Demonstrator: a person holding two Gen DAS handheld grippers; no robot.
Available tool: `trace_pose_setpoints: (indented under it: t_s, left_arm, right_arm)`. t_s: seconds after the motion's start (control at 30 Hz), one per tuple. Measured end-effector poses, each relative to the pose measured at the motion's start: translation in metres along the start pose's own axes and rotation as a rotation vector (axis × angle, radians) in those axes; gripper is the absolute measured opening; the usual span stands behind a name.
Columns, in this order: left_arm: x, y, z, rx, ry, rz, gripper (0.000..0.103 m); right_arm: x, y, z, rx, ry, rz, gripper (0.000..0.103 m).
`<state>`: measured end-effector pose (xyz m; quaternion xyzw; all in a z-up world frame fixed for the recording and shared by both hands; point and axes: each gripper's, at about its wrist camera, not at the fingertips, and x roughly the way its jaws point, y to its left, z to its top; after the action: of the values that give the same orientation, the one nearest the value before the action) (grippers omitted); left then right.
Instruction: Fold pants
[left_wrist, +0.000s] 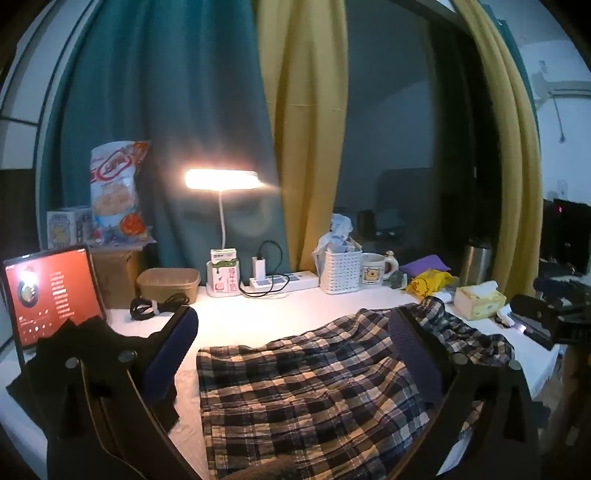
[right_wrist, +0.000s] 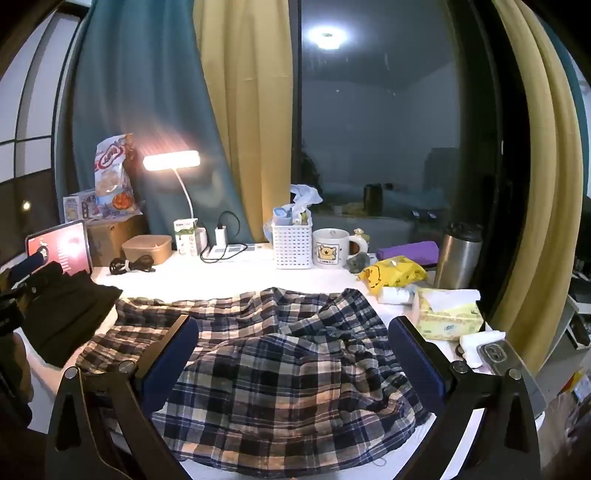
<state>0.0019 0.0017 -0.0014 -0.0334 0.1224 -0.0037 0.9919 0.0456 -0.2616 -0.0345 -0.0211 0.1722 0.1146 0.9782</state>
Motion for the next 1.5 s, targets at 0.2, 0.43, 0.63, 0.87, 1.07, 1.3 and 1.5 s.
trace_pose_setpoints:
  t_s: [0.2, 0.43, 0.63, 0.87, 1.07, 1.3, 1.5]
  left_arm:
    - [-0.007, -0.008, 0.018, 0.056, 0.009, -0.001, 0.102]
    - [-0.010, -0.004, 0.008, 0.019, -0.009, -0.014, 0.102]
    - [-0.011, -0.007, 0.011, 0.031, -0.017, -0.005, 0.102]
    - [-0.013, -0.005, 0.010, 0.027, -0.023, -0.006, 0.102]
    - [-0.013, -0.004, 0.008, 0.029, -0.025, -0.008, 0.102]
    - [-0.014, -0.002, 0.008, 0.029, -0.030, 0.000, 0.102]
    - [-0.016, -0.001, 0.006, 0.026, -0.029, 0.003, 0.102]
  right_arm:
    - [-0.001, 0.002, 0.001, -0.003, -0.005, -0.004, 0.103]
    - [-0.004, 0.004, 0.004, -0.003, -0.001, -0.002, 0.103]
    - [-0.005, 0.003, 0.004, -0.008, -0.001, -0.001, 0.103]
    - [-0.008, 0.002, 0.005, -0.007, -0.003, 0.000, 0.103]
    - [-0.007, 0.002, 0.004, 0.000, 0.009, 0.007, 0.103]
    - [-0.009, 0.002, 0.006, 0.001, 0.006, 0.007, 0.103]
    - [-0.013, -0.001, 0.012, 0.005, 0.005, 0.009, 0.103]
